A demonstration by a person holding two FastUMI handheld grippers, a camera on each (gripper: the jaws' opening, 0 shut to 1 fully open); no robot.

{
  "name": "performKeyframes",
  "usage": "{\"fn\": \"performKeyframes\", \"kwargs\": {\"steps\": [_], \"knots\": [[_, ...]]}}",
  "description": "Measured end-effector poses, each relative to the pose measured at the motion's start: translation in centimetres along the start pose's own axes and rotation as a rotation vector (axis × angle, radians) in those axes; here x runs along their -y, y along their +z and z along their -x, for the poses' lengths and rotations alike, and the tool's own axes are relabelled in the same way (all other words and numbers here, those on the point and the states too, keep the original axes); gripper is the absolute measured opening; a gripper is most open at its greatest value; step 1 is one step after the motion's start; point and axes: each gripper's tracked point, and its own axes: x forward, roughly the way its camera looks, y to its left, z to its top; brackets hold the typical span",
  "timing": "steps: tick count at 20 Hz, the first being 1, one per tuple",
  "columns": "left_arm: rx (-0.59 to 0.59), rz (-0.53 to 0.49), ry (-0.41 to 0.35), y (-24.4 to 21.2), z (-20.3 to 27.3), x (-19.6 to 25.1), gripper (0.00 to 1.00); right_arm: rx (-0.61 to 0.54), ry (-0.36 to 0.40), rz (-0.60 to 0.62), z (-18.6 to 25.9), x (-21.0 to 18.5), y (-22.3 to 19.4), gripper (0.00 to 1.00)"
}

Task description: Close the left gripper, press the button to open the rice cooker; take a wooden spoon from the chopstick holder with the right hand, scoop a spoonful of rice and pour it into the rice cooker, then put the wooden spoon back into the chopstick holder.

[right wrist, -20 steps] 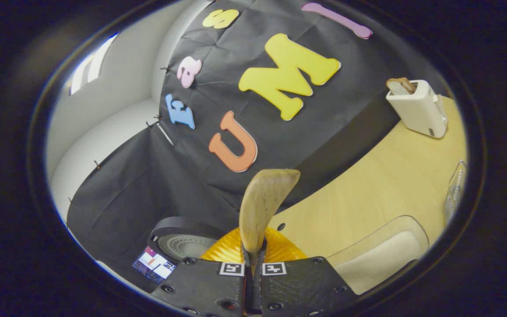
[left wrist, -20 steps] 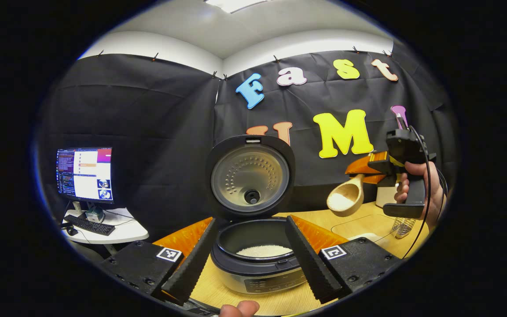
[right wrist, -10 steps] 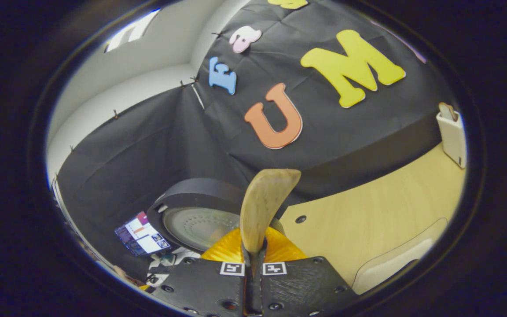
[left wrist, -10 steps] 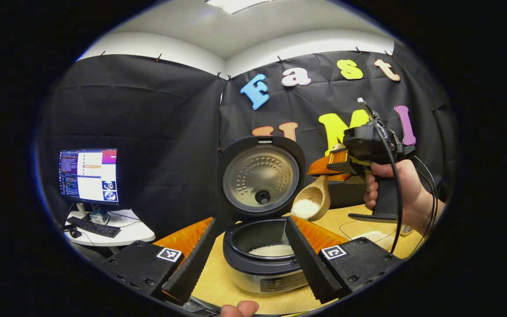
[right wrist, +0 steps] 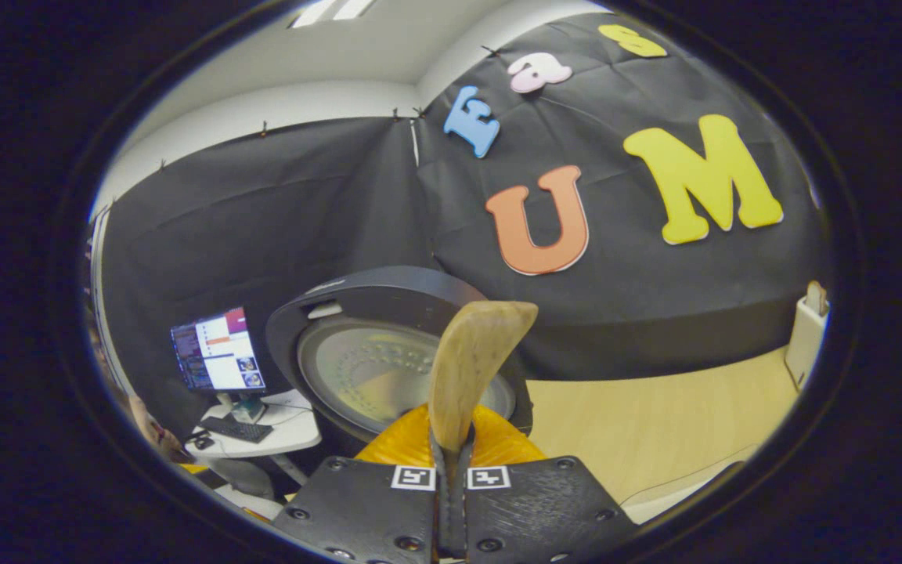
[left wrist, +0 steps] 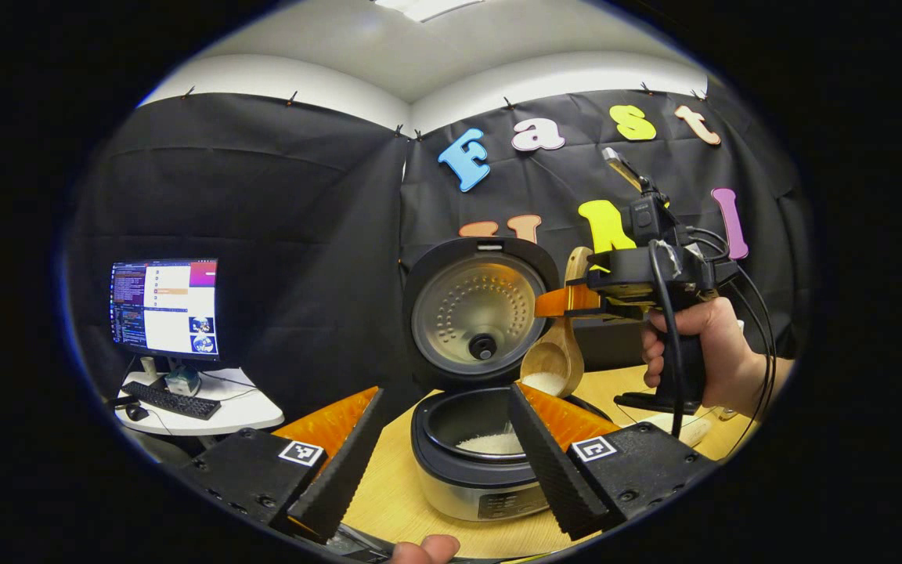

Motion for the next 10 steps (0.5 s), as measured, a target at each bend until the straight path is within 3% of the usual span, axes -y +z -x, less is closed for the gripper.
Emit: {"fn": "performKeyframes", "kwargs": {"steps": [4,7,8,10], "knots": [[0.007,0.008,0.004,0.3,-0.1,-0.3,0.99,0.027,0.004,0.176,-0.1,-2.1,0.4,0.0],[0.009,0.017,0.019,0.3,0.0,-1.0,0.92,0.049,-0.006,0.308,-0.2,-3.2,0.5,0.0],[0.01,0.023,0.022,0.4,0.1,-1.2,0.97,0.057,-0.009,0.352,-0.2,-3.5,0.7,0.0],[0.01,0.034,0.023,0.4,0.0,-1.4,0.97,0.079,-0.013,0.428,-0.2,-3.9,1.1,0.0]]}}
